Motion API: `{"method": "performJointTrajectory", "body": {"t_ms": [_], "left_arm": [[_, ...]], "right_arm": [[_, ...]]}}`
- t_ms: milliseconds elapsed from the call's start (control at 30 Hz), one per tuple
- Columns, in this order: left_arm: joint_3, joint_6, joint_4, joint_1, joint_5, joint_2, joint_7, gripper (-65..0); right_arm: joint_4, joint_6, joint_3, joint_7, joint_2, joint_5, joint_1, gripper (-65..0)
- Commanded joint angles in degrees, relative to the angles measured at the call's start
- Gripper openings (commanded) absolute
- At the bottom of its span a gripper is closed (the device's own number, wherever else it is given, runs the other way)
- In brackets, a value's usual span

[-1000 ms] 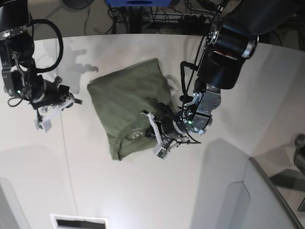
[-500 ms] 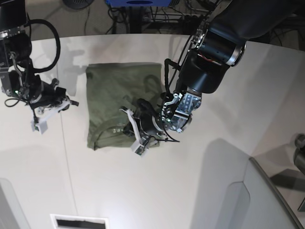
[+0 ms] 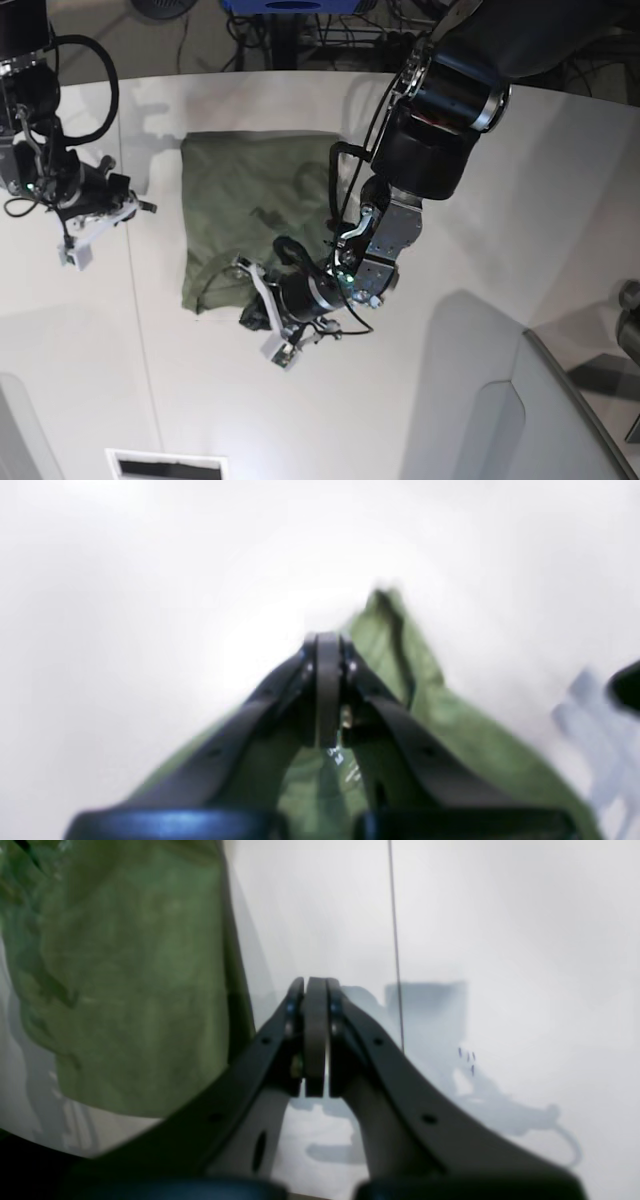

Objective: Layout the t-shirt on the table in an organized manner, then fold the t-shirt properly
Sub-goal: 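Square the folded shirt's edges with both grippers and release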

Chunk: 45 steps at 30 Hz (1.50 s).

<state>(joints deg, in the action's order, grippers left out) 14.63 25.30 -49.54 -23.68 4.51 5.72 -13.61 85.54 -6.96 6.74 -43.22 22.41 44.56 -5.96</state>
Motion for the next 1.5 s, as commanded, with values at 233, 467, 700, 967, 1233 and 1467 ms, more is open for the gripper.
{"method": "performJointTrajectory", "body": {"t_ms": [233, 467, 700, 967, 1233, 1467], "left_arm": [[-3.42, 0.33, -29.80, 18.54, 0.45, -4.27, -9.03, -65.0], [-3.42, 0.33, -32.53, 31.64, 0.45, -5.50, -4.20, -65.0], [-3.42, 0.33, -27.96, 33.31, 0.45, -7.43, -2.00, -65.0], [-3.95, 0.33, -22.33, 31.90, 0.37, -9.54, -1.91, -65.0], [-4.13, 0.24, -28.22, 32.43, 0.45, -9.54, -2.35, -65.0], [-4.04, 0.06, -39.74, 38.76, -0.07, -13.23, -1.91, -65.0]], "right_arm": [[6.29, 0.50, 5.78, 0.80, -0.13, -8.03, -1.03, -65.0], [8.57, 0.50, 15.54, 0.80, -4.44, -16.20, -1.91, -65.0], [5.58, 0.50, 16.33, 0.80, -8.39, -21.13, -2.18, -65.0], [-4.44, 0.50, 15.89, 7.40, -7.95, -21.21, -2.18, -65.0], [2.68, 0.15, 15.81, 8.28, -6.72, -21.21, -3.58, -65.0], [16.48, -1.17, 6.31, 8.54, -4.88, -21.30, -11.58, -65.0]]}}
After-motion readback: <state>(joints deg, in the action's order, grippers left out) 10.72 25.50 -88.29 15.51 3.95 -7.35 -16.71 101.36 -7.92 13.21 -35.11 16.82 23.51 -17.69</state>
